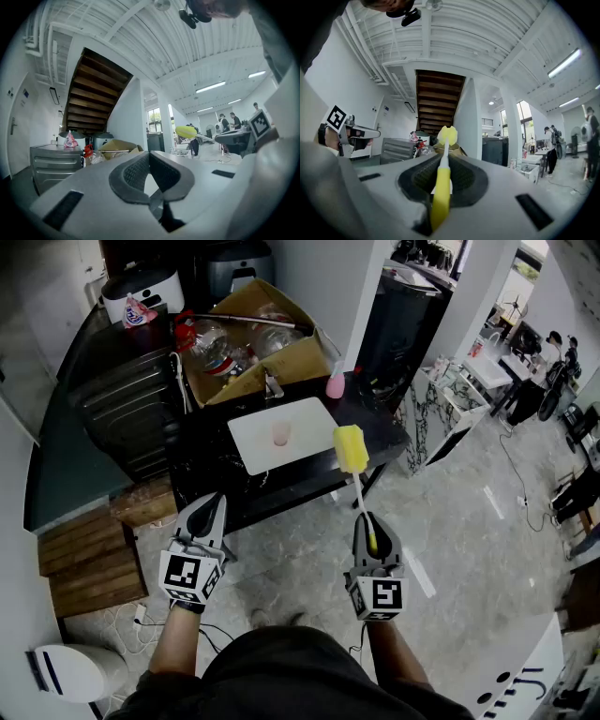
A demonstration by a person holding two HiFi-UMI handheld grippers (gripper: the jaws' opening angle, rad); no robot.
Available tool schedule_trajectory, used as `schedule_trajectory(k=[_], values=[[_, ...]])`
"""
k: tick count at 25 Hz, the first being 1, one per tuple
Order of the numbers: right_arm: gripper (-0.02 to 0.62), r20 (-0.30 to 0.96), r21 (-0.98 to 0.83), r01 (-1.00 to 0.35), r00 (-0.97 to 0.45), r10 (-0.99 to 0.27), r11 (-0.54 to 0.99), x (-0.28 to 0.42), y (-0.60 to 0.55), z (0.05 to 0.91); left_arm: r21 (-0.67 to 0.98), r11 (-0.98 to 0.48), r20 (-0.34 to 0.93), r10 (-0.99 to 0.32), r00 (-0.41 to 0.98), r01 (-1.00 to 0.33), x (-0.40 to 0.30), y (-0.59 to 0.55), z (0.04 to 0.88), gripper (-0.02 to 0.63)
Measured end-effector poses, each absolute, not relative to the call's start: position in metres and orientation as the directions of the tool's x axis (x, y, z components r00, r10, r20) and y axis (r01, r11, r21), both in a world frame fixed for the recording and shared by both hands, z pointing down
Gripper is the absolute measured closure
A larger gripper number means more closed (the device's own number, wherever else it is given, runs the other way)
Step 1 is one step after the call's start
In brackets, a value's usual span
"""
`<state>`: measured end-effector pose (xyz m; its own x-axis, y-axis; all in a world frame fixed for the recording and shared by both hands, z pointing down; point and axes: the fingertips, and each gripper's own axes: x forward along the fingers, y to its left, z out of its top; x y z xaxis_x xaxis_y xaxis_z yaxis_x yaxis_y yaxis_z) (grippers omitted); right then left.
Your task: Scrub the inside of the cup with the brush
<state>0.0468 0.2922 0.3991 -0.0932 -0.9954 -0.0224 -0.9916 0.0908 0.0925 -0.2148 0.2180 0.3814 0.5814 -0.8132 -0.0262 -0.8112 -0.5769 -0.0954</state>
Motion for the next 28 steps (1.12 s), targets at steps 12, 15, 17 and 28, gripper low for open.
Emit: schedule_trajectory(k=[12,15,17,28], values=[[0.558,-0.016,0.078,-0.992,-0.099,-0.995,0.098,0.056,0.292,0.404,-0.090,-0.577,-0.013,-0.814,0.580,-0.812,-0.208,0.216,0.386,0.604],[0.558,-0.040,0.062,-0.993,-0.099,-0.994,0.096,0.059,0.294,0.400,-0.088,-0.573,-0.006,-0.817,0.576,-0.815,-0.206,0.217,0.388,0.604],[0.558,-0.053,0.060,-0.993,-0.103,-0.993,0.100,0.062,0.293,0.398,-0.087,-0.567,-0.003,-0.822,0.569,-0.819,-0.205,0.215,0.389,0.604],[0.558,-0.009,0.054,-0.985,-0.166,-0.986,0.166,0.088,0.280,0.408,-0.079,-0.512,0.010,-0.859,0.513,-0.856,-0.189,0.214,0.401,0.604]])
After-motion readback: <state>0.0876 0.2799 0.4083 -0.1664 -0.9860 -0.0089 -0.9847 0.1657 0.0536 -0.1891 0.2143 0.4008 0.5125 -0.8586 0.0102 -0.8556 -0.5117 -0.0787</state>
